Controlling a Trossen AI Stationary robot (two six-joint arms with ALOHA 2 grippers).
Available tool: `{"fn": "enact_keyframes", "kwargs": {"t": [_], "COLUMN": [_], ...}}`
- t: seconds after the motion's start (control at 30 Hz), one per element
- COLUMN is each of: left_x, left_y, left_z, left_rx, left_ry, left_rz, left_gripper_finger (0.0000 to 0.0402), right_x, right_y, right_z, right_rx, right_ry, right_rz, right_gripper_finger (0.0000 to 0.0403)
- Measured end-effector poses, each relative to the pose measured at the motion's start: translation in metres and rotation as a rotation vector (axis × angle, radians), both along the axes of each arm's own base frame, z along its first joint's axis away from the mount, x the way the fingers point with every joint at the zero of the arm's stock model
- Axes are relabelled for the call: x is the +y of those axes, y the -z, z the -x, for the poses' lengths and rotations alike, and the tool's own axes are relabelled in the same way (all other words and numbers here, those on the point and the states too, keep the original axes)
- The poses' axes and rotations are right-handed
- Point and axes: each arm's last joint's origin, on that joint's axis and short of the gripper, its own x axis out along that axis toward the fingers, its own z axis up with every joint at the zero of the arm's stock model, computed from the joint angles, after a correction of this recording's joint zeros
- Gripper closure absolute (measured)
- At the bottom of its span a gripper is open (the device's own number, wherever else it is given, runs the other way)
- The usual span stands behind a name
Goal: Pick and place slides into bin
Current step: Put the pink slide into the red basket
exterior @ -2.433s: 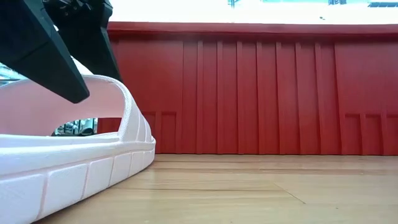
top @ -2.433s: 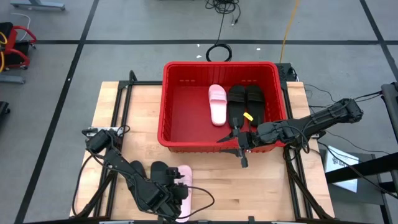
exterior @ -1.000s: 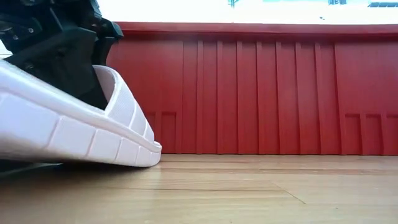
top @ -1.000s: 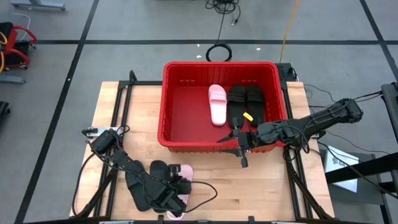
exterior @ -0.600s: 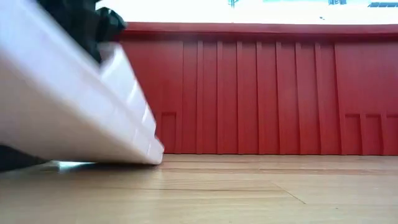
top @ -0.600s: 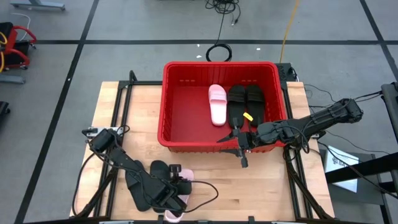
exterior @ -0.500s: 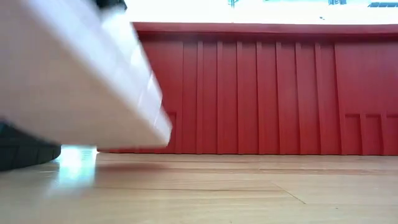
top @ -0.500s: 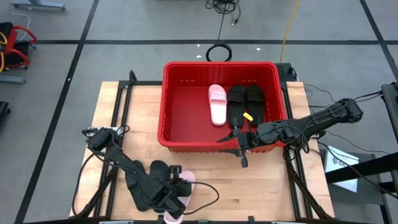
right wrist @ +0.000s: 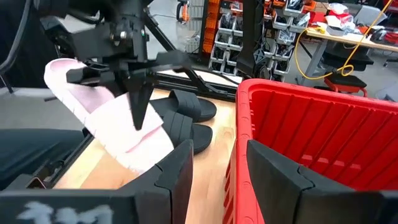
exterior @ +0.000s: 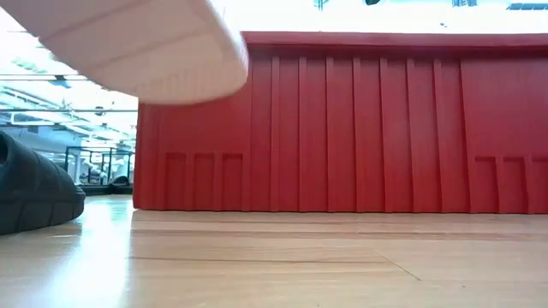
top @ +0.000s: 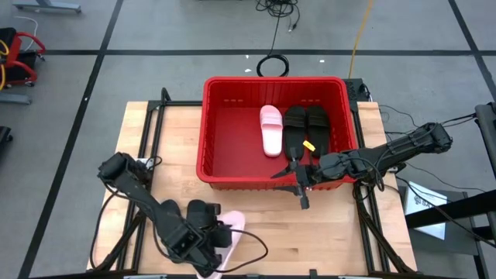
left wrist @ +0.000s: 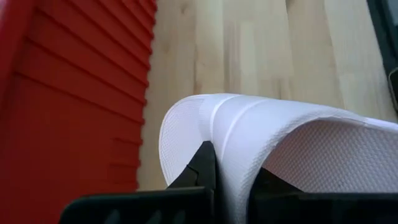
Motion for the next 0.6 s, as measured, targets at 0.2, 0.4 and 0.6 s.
{"fn": "enact_keyframes", "kwargs": {"t": [0.2, 0.4, 0.6], "left_x": [0.007, 0.018, 0.033], "left_y": [-0.022, -0.051, -0.085], "left_z": [0.008, 0.02, 0.037], "left_rx": [-0.038, -0.093, -0.163], "left_ry": [0.028, 0.059, 0.113], "left_rz": [0.014, 0.043, 0.046], "left_gripper_finger": [0.0394, 0.0394, 0.0394], "right_x": [0.0, 0.0, 0.0], "right_y": [0.002, 0.002, 0.002], "right_z": [0.001, 0.001, 0.001], "right_rx": [0.022, 0.027, 0.027], "right_ry": [0.009, 0.012, 0.013], "right_rz": [-0.024, -0.035, -0.037], "right_gripper_finger": [0.0261, 0.0261, 0.0261]}}
